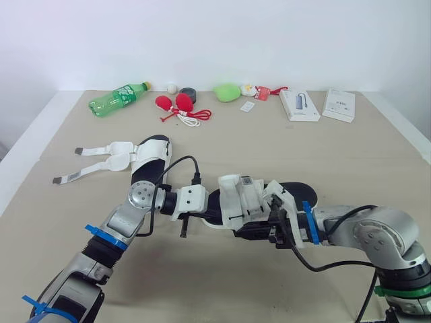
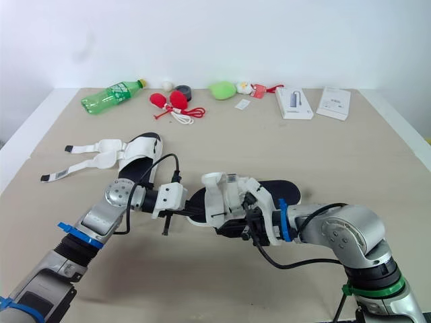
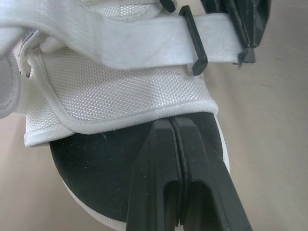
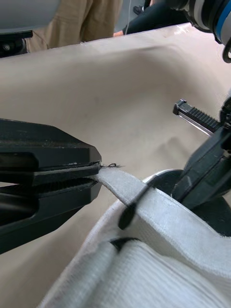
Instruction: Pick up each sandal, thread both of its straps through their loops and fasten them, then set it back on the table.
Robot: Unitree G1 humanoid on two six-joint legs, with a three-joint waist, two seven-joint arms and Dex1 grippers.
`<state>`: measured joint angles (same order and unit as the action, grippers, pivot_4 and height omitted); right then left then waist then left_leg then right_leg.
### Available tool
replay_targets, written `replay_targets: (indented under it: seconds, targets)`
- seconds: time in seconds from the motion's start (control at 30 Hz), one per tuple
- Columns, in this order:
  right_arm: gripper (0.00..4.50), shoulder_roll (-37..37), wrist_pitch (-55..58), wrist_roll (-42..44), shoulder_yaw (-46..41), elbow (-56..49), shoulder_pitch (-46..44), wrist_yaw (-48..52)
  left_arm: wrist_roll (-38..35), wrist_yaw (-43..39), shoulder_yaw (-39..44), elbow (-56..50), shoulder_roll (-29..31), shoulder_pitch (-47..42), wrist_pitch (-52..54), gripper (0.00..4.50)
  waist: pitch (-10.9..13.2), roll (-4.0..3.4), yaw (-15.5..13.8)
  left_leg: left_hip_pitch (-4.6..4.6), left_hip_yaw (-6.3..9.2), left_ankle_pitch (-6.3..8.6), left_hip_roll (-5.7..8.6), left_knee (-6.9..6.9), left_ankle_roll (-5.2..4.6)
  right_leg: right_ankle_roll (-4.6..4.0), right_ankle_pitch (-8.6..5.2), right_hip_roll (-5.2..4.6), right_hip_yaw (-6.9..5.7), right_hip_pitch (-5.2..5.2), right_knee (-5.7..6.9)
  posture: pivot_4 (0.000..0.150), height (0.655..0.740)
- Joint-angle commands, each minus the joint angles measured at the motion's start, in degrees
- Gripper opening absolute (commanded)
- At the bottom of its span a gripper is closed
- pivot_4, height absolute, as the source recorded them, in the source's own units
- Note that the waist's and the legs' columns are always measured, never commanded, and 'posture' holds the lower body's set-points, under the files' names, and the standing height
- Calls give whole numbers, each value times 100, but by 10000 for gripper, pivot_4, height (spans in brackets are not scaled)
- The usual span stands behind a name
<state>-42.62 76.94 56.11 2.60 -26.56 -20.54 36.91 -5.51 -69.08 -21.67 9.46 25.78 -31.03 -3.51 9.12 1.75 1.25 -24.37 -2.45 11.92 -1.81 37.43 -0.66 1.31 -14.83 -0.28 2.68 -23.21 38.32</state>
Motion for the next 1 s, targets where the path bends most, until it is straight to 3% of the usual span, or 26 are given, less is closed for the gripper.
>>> replay_targets:
  seconds: [0.03, 0.47, 0.93, 1.0]
  targets:
    - [672, -209, 197, 232, -94, -304, 207, 129, 114, -24, -74, -16, 58, 102, 61, 0, 0, 0, 0, 0, 0, 0, 0, 0, 0, 0, -1, 0, 0, 0, -1, 1500, 7400]
    - [672, -794, 493, 750, -142, -724, 686, 532, 120, -17, -103, 5, 0, 75, 65, 0, 0, 0, -1, -4, 4, 0, 1, -1, 0, 2, -2, 0, -2, 0, -5, 1500, 7400]
    - [672, -741, 619, 1433, -330, -733, 819, 456, 126, -10, -100, 6, -7, 77, 71, 0, 0, 0, -1, -8, 6, 1, 2, -2, 0, 4, -3, -1, -4, 0, -9, 1500, 7400]
    - [8191, -930, 578, 1566, -356, -875, 831, 672, 123, -14, -100, 2, -6, 83, 69, 0, 0, 0, -1, -8, 6, 1, 2, -2, 0, 4, -3, 0, -4, -1, -10, 1500, 7400]
